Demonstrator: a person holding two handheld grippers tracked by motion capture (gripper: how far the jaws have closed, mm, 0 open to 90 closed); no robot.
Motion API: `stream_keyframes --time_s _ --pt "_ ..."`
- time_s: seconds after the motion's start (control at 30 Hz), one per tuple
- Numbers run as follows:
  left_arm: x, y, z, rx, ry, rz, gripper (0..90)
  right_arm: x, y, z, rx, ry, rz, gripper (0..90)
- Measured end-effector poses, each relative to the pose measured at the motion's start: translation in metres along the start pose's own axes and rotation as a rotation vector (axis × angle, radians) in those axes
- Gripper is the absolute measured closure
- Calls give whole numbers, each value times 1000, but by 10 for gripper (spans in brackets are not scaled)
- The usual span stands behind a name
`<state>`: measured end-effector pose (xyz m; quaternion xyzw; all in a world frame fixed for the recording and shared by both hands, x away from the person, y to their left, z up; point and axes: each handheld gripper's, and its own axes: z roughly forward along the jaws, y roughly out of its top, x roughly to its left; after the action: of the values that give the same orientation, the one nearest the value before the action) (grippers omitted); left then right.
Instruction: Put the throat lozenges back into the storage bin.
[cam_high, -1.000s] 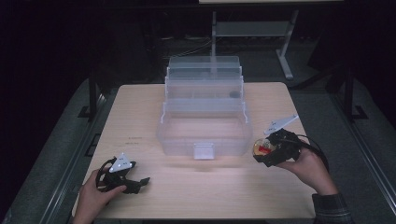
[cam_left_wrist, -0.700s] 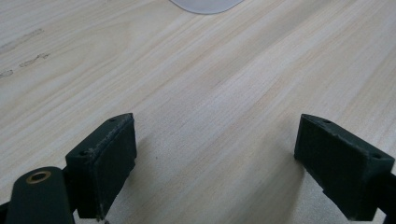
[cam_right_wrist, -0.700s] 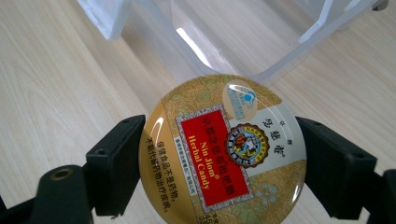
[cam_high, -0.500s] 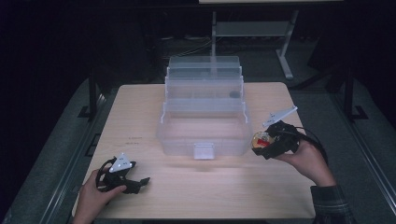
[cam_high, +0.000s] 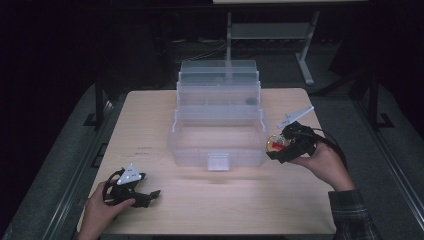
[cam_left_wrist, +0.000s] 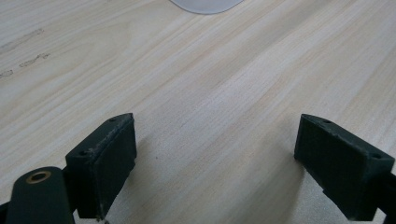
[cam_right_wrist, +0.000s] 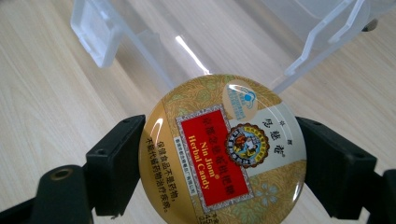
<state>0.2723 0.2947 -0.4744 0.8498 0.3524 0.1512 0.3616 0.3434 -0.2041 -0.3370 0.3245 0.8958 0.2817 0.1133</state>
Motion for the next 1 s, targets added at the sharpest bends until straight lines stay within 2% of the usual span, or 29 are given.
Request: stream_keyframes --time_s 0.67,1.0 --pt "0 0 0 2 -1 3 119 -8 26 8 8 10 2 197" --pt "0 0 0 2 0 2 119 -10 39 18 15 13 -2 197"
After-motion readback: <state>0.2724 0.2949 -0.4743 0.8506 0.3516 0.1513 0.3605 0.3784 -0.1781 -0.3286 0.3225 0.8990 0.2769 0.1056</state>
